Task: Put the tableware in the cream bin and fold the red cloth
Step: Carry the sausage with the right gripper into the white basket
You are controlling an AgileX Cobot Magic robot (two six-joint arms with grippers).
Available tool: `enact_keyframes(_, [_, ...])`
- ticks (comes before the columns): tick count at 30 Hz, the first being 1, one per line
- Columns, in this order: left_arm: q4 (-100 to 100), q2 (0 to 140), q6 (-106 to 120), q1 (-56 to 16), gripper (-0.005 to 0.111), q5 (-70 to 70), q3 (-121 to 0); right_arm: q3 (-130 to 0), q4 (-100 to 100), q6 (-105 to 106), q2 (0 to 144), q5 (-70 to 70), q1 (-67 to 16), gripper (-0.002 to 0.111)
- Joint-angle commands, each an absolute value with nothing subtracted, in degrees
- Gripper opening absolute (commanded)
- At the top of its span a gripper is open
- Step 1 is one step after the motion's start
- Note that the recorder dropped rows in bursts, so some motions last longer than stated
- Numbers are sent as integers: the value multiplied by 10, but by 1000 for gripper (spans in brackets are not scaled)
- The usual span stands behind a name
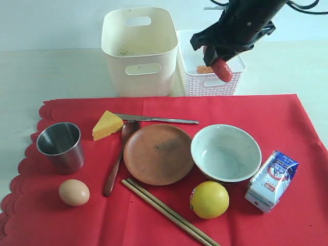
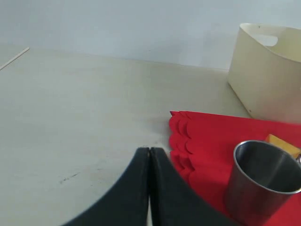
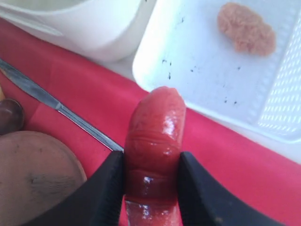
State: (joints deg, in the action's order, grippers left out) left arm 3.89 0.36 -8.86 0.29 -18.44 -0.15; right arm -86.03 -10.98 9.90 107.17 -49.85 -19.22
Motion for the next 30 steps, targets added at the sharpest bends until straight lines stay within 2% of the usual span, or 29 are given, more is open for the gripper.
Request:
enact_keyframes(1, [39, 0, -89, -1, 1, -183, 0, -885, -109, 100, 1048, -496, -193, 0])
enact_keyframes(6, [39, 0, -89, -1, 1, -183, 0, -909, -107, 100, 1041, -456, -193, 0])
enact_keyframes(12, [39, 0, -89, -1, 1, -183, 0, -912, -101, 100, 1051, -336, -192, 0])
enact_keyframes(20, [39, 0, -89, -1, 1, -183, 0, -912, -99, 100, 1135, -213, -192, 0])
enact_keyframes(30, [39, 0, -89, -1, 1, -183, 0, -912, -99, 104, 1209, -148, -192, 0])
